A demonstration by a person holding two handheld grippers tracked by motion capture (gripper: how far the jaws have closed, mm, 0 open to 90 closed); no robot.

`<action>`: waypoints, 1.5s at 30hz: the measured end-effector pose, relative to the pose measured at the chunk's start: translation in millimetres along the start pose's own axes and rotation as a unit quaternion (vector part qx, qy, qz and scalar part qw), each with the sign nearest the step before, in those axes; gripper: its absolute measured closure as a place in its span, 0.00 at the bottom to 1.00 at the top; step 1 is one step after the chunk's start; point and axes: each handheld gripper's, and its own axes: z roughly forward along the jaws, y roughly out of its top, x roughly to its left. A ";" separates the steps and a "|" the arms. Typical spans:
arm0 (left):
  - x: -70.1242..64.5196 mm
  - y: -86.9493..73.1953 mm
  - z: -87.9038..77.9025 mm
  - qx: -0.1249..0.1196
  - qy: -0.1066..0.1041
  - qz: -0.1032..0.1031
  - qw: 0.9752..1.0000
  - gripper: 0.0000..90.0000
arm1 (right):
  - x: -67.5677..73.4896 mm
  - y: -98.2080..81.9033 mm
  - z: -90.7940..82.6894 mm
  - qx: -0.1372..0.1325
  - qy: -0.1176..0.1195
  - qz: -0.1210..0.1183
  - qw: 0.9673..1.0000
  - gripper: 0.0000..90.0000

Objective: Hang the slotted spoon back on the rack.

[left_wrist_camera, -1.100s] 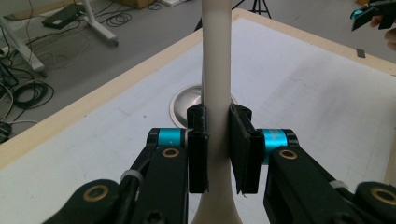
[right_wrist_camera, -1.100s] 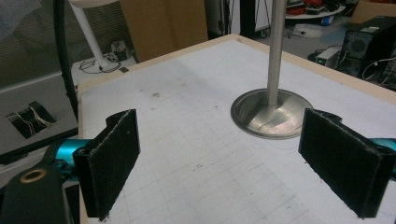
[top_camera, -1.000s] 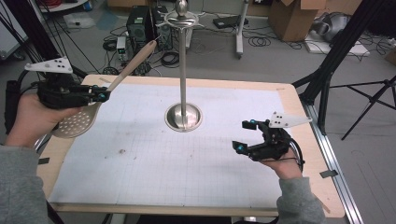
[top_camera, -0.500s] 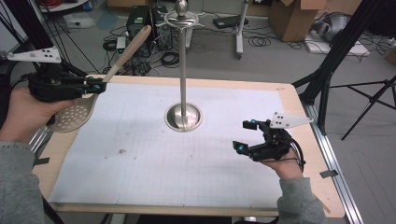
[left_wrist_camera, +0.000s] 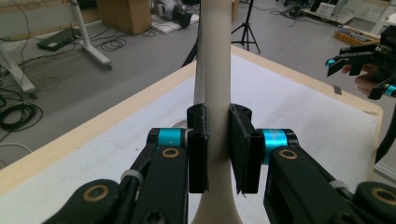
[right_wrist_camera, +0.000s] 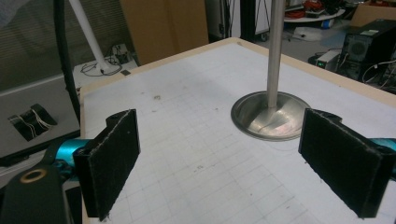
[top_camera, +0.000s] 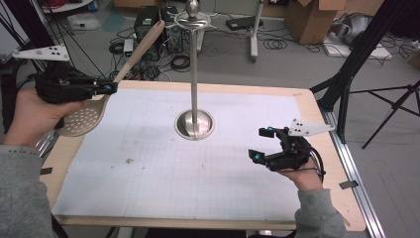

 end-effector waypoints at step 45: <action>-6.6 -4.7 43.9 0.027 -0.008 -0.008 1.000 0.86 | -1.1 0.1 -3.3 -0.003 0.002 0.001 1.000 0.13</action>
